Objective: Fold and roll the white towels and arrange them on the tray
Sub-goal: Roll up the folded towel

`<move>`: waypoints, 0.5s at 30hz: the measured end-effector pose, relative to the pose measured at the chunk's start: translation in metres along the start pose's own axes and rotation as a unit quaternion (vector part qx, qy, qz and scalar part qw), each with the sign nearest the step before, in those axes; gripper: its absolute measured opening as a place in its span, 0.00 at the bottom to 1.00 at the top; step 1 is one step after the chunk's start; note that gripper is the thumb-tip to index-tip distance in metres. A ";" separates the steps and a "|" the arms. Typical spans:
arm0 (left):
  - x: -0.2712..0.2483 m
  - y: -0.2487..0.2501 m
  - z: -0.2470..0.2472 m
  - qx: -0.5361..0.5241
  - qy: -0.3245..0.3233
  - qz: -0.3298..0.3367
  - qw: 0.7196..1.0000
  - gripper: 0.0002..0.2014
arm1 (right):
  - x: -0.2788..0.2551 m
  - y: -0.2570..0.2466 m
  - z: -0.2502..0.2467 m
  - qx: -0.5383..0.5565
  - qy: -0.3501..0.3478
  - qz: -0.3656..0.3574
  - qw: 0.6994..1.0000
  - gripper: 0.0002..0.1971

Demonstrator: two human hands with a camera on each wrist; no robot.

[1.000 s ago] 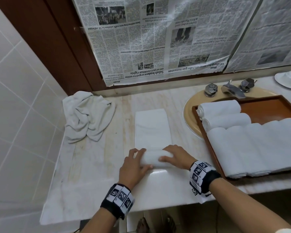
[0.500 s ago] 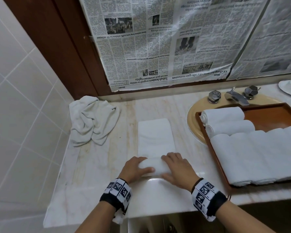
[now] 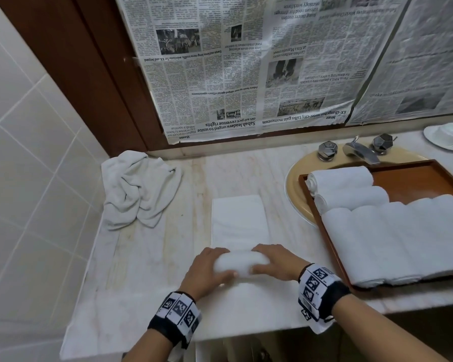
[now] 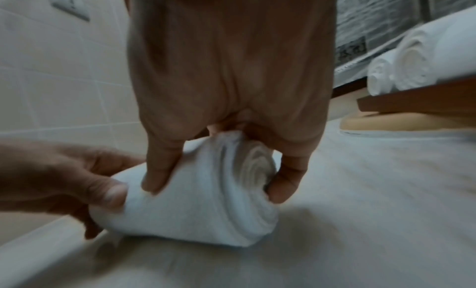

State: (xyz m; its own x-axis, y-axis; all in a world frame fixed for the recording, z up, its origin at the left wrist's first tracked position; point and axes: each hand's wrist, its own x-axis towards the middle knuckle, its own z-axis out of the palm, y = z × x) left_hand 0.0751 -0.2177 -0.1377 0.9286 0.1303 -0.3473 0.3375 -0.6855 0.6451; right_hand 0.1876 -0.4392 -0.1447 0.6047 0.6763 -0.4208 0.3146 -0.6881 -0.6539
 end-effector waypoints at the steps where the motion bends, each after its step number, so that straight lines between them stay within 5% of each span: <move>1: 0.002 0.001 -0.004 -0.015 -0.012 -0.006 1.000 0.30 | -0.003 0.000 -0.001 0.030 0.002 0.016 0.999 0.27; 4: 0.009 0.004 -0.012 -0.026 -0.039 -0.020 0.999 0.28 | -0.011 -0.001 0.008 0.009 0.059 0.004 0.998 0.27; 8: 0.016 0.003 -0.013 -0.055 -0.047 -0.041 0.997 0.26 | -0.017 -0.011 0.029 -0.244 0.224 -0.056 0.942 0.28; 11: 0.015 0.006 -0.015 -0.078 -0.045 -0.062 0.994 0.23 | -0.013 -0.010 0.036 -0.282 0.210 -0.066 0.934 0.34; 15: 0.012 0.008 -0.010 -0.039 -0.030 -0.062 0.997 0.30 | -0.003 -0.011 0.020 -0.228 0.133 -0.029 0.964 0.31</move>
State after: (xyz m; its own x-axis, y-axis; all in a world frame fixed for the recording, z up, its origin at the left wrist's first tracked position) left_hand 0.0905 -0.2144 -0.1298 0.8686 0.1661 -0.4668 0.4627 -0.6090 0.6442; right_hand 0.1680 -0.4284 -0.1493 0.7238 0.6671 -0.1763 0.6057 -0.7367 -0.3006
